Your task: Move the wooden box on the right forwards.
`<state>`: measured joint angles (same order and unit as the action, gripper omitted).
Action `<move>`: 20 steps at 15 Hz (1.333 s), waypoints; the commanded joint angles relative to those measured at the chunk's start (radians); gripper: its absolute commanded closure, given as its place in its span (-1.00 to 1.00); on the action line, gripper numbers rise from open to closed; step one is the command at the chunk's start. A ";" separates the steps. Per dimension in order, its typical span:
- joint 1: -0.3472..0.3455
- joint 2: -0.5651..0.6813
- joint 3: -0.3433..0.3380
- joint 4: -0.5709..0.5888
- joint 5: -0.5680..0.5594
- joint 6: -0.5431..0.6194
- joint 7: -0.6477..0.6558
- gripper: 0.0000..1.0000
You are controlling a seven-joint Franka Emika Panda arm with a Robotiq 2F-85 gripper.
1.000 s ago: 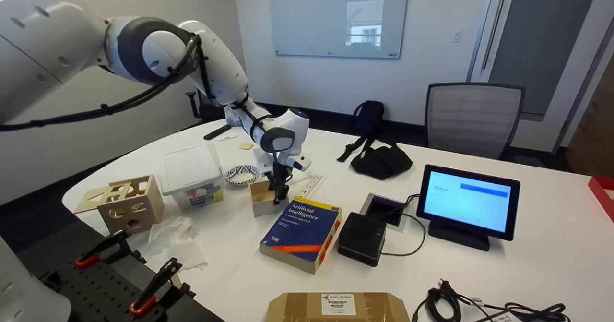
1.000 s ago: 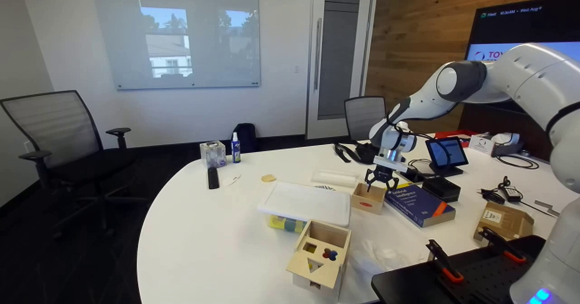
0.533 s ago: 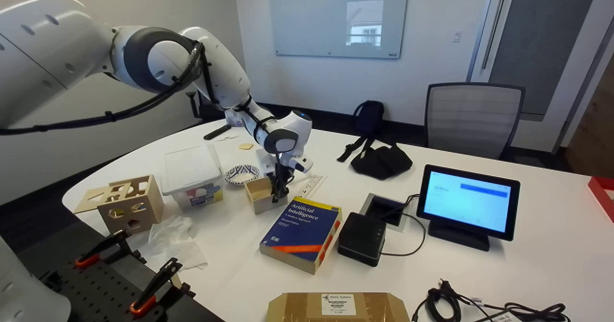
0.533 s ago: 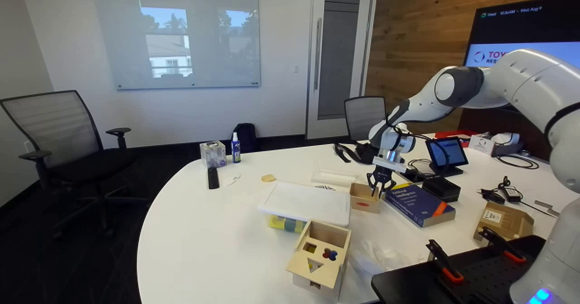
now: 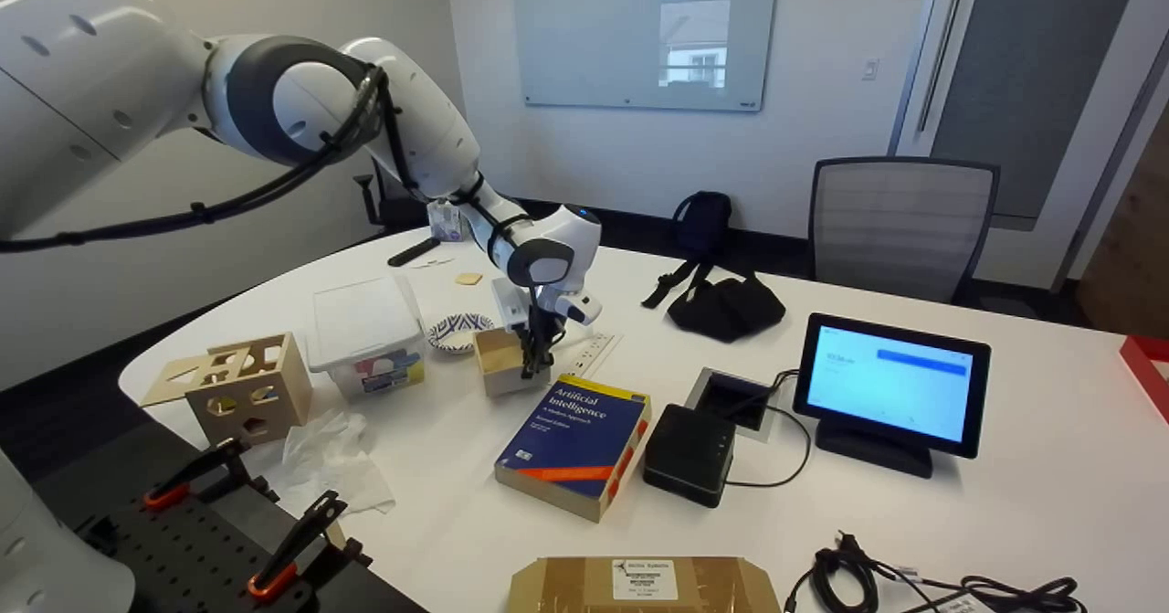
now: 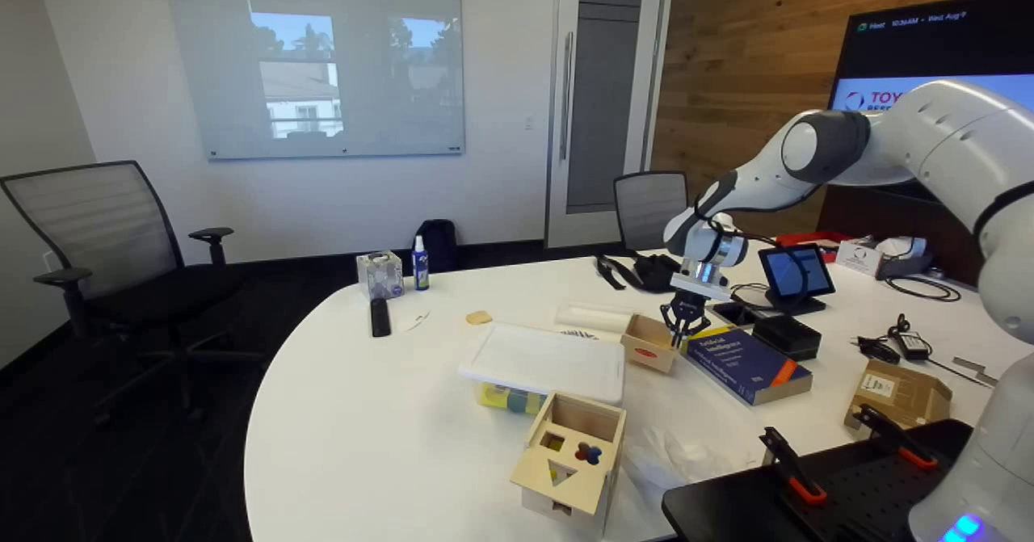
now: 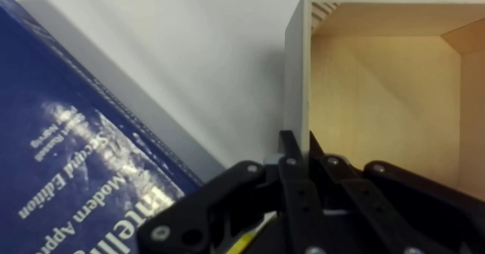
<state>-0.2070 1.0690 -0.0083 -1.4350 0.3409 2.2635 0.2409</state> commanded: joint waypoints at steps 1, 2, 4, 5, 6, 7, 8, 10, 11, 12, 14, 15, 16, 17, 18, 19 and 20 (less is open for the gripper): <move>-0.005 -0.139 -0.009 -0.158 0.010 0.007 -0.021 0.97; -0.003 -0.162 -0.015 -0.186 0.009 0.008 -0.017 0.97; 0.002 -0.193 -0.022 -0.229 0.009 0.009 -0.013 0.97; 0.006 -0.206 -0.025 -0.253 0.009 0.015 -0.009 0.97; 0.010 -0.213 -0.026 -0.276 0.006 0.024 -0.016 0.97; 0.011 -0.218 -0.025 -0.295 0.004 0.027 -0.024 0.97; 0.011 -0.218 -0.021 -0.313 0.002 0.034 -0.038 0.97; 0.023 -0.217 -0.027 -0.353 -0.007 0.064 -0.050 0.97; 0.027 -0.216 -0.029 -0.374 -0.009 0.086 -0.051 0.97; 0.030 -0.218 -0.028 -0.402 -0.011 0.120 -0.059 0.97; 0.031 -0.232 -0.022 -0.473 -0.001 0.215 -0.079 0.97; 0.031 -0.239 -0.018 -0.511 0.004 0.275 -0.089 0.97; 0.029 -0.243 -0.012 -0.543 0.006 0.329 -0.097 0.97; 0.029 -0.251 -0.007 -0.583 0.010 0.393 -0.097 0.97; 0.026 -0.268 -0.001 -0.617 0.015 0.436 -0.098 0.97; 0.020 -0.285 0.011 -0.655 0.021 0.485 -0.103 0.97; 0.013 -0.298 0.022 -0.688 0.026 0.528 -0.106 0.97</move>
<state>-0.1868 0.8456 -0.0073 -1.9789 0.3396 2.6645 0.1719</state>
